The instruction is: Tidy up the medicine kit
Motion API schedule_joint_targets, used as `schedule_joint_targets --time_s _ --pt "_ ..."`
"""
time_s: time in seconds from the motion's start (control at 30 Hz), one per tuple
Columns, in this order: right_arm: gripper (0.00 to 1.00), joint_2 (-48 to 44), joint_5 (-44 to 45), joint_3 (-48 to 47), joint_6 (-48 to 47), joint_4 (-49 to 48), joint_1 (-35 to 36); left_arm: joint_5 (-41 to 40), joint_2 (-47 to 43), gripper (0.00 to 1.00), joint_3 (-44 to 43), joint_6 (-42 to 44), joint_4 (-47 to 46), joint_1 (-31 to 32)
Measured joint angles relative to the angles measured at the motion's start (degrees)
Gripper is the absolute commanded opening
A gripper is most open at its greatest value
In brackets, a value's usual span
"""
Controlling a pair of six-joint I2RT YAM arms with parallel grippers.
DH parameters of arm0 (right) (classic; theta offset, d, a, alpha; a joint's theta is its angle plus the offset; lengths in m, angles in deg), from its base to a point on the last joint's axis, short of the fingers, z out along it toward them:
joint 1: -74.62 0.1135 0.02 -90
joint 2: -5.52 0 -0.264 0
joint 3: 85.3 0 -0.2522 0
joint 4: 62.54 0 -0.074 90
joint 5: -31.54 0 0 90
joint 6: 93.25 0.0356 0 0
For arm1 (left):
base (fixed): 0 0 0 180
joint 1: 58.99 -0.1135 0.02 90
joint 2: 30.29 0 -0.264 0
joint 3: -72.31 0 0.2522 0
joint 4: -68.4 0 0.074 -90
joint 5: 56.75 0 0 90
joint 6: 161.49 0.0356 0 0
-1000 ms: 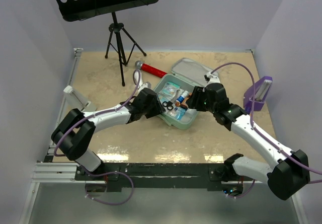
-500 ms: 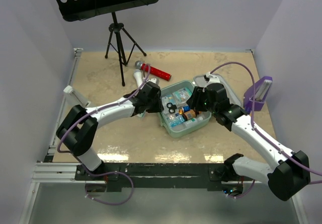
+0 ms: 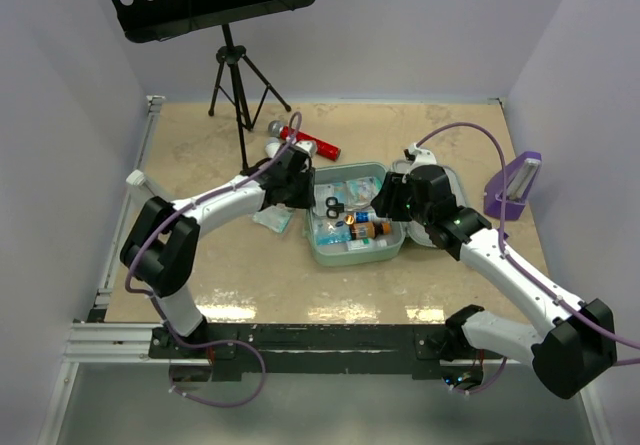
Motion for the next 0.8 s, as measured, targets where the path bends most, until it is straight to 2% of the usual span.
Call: schedule_joint_targets --time_s 0.17,0.3,0.37,0.4,0.53,0.63,0.77,0.8 --pt "0.52 0.04 0.00 0.00 -0.37 0.00 0.00 3.87 2.19 0.26 -2.58 4.17 0.55 -5.05" --pt "0.52 0.33 0.00 0.00 -0.50 -0.07 0.00 4.15 2.62 0.35 -3.32 6.47 1.42 -6.36" --pt "0.52 0.37 0.00 0.00 -0.66 -0.11 0.00 4.24 2.62 0.43 -3.28 6.64 1.88 -6.36" --pt "0.52 0.37 0.00 0.00 -0.79 -0.24 0.00 4.35 2.62 0.51 -3.10 6.67 2.10 -6.36" --pt "0.52 0.37 -0.02 0.00 -0.98 -0.42 0.00 4.79 0.15 0.71 0.94 6.05 2.54 -6.36" --pt "0.52 0.35 -0.07 0.00 -1.09 -0.42 0.00 4.17 -6.21 0.77 5.62 4.17 3.82 -6.36" --pt "0.52 0.33 -0.04 0.00 -1.20 -0.57 0.00 -0.83 -18.60 0.82 10.36 -0.83 3.56 -6.49" --pt "0.52 0.33 -0.04 0.00 -1.20 -0.92 0.00 -5.29 -25.92 0.87 13.27 -4.81 3.54 -7.21"
